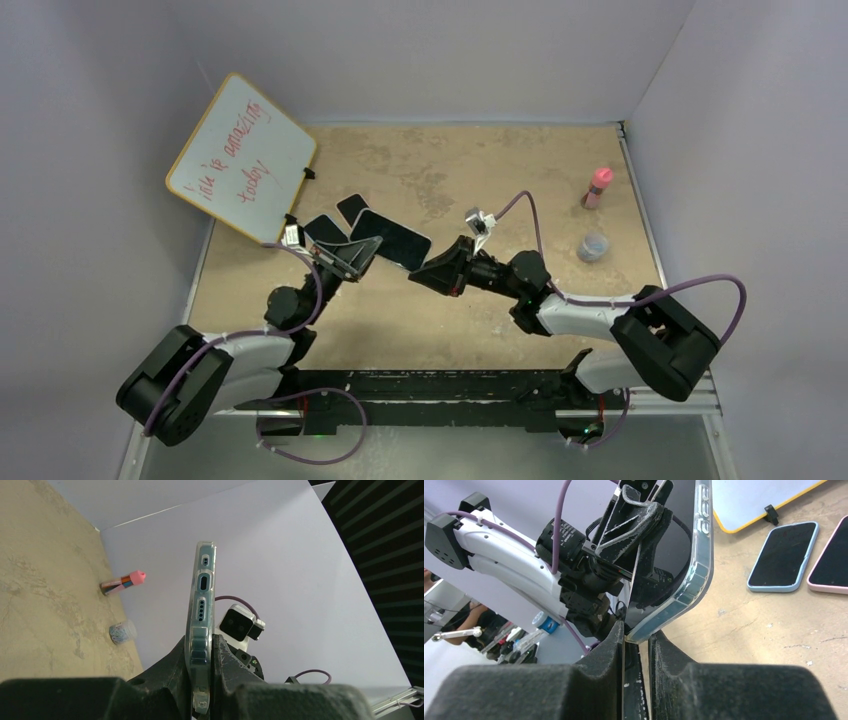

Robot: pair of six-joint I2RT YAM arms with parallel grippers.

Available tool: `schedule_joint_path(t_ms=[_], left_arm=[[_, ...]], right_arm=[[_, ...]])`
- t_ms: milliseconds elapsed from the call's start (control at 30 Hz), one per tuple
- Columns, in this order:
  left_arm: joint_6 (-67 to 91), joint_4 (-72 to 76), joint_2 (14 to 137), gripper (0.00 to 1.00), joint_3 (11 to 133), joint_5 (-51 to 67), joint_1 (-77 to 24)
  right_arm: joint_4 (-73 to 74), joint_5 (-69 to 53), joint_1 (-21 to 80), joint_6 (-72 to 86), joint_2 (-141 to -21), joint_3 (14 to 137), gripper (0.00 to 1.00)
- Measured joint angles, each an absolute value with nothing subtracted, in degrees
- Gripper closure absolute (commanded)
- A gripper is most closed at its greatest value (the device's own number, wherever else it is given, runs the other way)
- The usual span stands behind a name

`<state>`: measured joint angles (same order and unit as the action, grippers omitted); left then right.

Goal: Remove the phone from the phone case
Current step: Remove the phone case from the phone.

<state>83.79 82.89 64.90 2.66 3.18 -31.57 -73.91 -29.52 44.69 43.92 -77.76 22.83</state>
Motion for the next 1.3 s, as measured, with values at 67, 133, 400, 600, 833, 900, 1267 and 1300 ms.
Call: schedule_joint_path(t_ms=[67,133,400,600,833,900,1267,1300], left_arm=[[84.4,82.0,64.5,1.00,2.7,3.2,-31.6],[84.9,80.7,63.7,1.00,2.7,3.2,-31.6],[85.9,72.5,59.2,1.00,2.9,4.3,-31.1],[86.2,68.2,58.3,1.00,3.6,8.4,-28.9],[85.8,65.6,59.4,1.00,6.0,14.8,-25.8],[85.6,65.1,59.5,1.00,6.3,16.1,-25.2],[77.3,54.3,56.7,1.00,11.5,33.1,-17.2],[76.3,53.2,56.4,1.00,12.1,34.3,-16.7]], right_arm=[[-74.0,-29.6,44.7,43.0,-77.8,22.8,0.95],[-74.0,-29.6,44.7,41.9,-77.7,22.8,0.98],[-71.6,-29.8,45.0,34.1,-77.1,22.8,1.00],[-68.3,-32.1,45.0,26.3,-77.0,22.9,1.00],[-62.1,-34.2,45.0,17.4,-77.1,25.3,1.00],[-61.0,-34.2,45.0,16.0,-77.1,25.5,1.00],[-51.6,-32.1,44.9,13.3,-72.8,25.5,0.38],[-50.2,-31.9,44.8,13.1,-71.4,25.4,0.35]])
